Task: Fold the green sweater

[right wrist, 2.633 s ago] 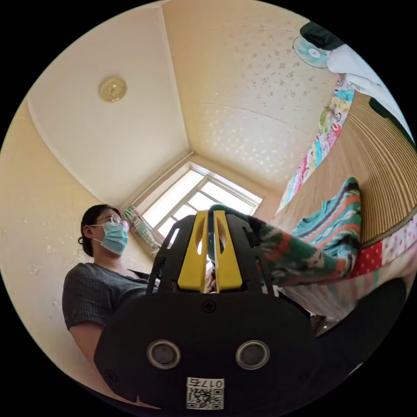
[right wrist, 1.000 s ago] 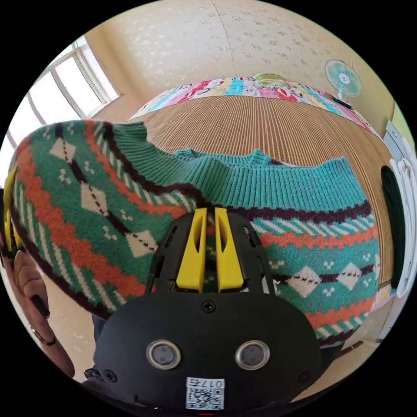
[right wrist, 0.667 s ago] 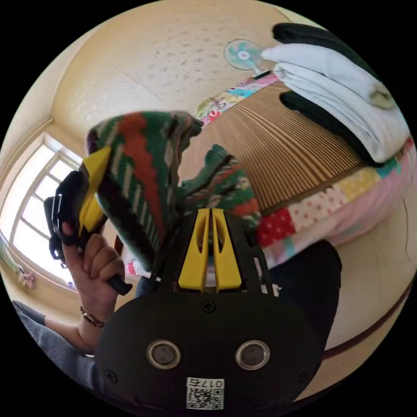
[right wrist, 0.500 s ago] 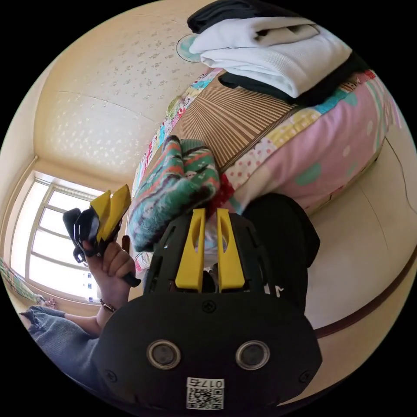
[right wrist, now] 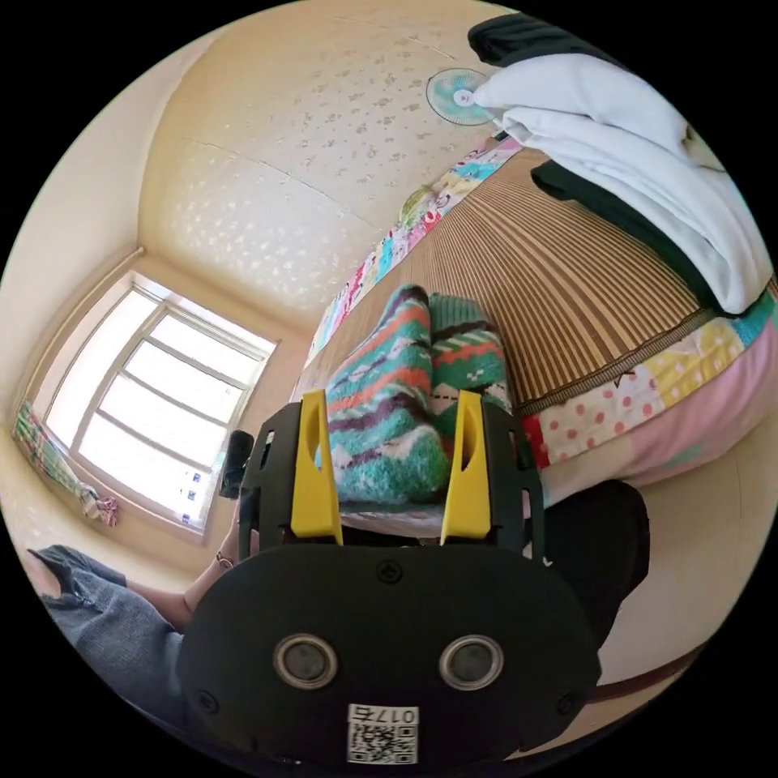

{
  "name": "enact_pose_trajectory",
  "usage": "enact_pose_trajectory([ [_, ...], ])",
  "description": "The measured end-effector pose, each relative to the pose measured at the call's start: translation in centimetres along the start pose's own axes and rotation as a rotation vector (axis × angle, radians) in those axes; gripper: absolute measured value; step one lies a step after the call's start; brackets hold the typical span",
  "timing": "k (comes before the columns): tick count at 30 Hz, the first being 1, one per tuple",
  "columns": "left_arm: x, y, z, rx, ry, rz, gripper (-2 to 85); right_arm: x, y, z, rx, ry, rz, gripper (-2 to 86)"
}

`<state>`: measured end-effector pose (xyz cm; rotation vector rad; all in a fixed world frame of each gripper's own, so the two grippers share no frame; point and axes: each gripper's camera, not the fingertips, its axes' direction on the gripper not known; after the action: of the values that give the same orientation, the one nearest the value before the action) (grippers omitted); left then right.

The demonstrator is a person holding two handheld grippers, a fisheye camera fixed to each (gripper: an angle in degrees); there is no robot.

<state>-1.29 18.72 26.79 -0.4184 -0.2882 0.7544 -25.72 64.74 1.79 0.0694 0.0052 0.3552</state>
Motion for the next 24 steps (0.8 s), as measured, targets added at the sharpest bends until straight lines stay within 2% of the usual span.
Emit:
enact_pose_trajectory([
  [6, 2.8, -5.0, 4.3, -0.003, -0.029, 0.027, 22.2, 0.6, 2.4, -5.2, 0.172, 0.098, 0.000, 17.4],
  [11, 7.7, -11.7, 12.2, 0.011, 0.001, 0.038, 22.5, 3.2, 3.4, -10.7, 0.251, 0.135, 0.042, 16.7],
  [15, 11.3, -12.3, 18.7, 0.017, 0.015, 0.030, 22.7, 4.2, 5.1, -14.8, 0.318, 0.195, 0.061, 14.8],
  [17, 12.8, -9.5, 19.4, 0.148, -0.060, -0.010, 22.8, 4.2, 6.0, -15.8, 0.349, 0.210, 0.072, 14.3],
  [19, 13.2, -8.6, 19.5, 0.192, -0.078, -0.006, 22.8, 3.9, 6.6, -16.0, 0.357, 0.222, 0.069, 14.0],
  [21, 12.8, -8.8, 19.2, 0.174, -0.052, -0.008, 22.8, 3.1, 6.8, -14.9, 0.344, 0.234, 0.032, 13.3],
  [24, 11.1, -9.8, 17.5, 0.023, 0.056, 0.044, 22.1, 1.8, 5.7, -11.7, 0.260, 0.198, -0.021, 11.8],
])
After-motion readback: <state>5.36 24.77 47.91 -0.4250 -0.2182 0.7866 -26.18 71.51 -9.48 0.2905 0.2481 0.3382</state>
